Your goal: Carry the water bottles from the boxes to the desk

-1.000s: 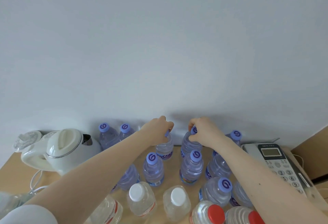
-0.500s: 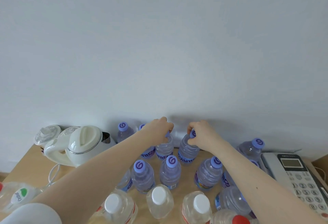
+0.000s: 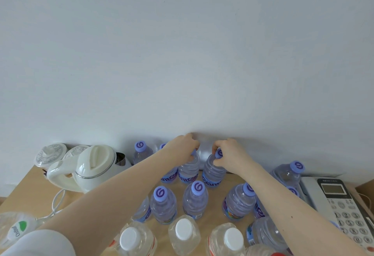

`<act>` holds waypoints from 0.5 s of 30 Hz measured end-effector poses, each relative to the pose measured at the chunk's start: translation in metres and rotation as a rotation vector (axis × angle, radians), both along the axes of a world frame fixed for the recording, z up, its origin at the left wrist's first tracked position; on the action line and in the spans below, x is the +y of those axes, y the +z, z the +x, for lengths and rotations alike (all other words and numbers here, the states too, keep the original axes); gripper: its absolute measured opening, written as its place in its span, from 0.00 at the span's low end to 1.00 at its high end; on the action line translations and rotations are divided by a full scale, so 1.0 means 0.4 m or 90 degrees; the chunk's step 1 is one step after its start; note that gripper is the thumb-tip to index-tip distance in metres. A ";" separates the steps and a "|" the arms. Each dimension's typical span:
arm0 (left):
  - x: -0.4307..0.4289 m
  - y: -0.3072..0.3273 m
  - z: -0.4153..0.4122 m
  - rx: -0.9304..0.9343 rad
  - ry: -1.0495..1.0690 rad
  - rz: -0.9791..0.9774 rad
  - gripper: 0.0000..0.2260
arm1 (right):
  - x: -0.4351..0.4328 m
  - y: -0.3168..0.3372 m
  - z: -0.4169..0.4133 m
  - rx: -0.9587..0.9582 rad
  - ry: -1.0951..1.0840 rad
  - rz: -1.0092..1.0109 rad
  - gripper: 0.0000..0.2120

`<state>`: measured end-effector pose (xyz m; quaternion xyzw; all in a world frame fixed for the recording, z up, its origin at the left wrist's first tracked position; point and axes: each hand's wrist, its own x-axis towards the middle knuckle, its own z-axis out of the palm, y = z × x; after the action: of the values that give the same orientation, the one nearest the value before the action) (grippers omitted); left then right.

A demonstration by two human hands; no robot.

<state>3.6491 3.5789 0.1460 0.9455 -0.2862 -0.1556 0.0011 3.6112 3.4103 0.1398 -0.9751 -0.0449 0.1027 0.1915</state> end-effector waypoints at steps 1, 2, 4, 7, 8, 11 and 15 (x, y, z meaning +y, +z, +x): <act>0.000 0.000 -0.001 -0.003 -0.002 0.001 0.10 | 0.000 0.000 0.001 -0.002 0.001 0.000 0.12; 0.000 -0.002 -0.002 -0.005 -0.003 0.002 0.11 | -0.001 -0.001 0.001 -0.004 0.001 0.001 0.12; 0.003 -0.002 -0.004 -0.011 -0.003 0.001 0.12 | -0.002 -0.001 0.002 -0.007 0.003 0.000 0.12; 0.008 0.000 -0.006 -0.024 -0.005 0.002 0.13 | -0.003 0.001 0.002 -0.016 0.001 0.003 0.12; 0.007 0.001 -0.008 -0.032 -0.008 0.003 0.13 | -0.003 0.001 0.002 -0.018 0.000 0.006 0.11; 0.004 0.011 -0.018 -0.067 -0.019 -0.002 0.16 | 0.002 0.000 0.000 -0.019 -0.009 0.017 0.10; 0.009 0.018 -0.029 -0.136 -0.017 0.006 0.16 | 0.014 -0.004 0.009 -0.030 -0.027 0.031 0.09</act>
<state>3.6374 3.5826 0.1532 0.9527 -0.2966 -0.0556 -0.0358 3.6149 3.4158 0.1383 -0.9731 -0.0310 0.0747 0.2159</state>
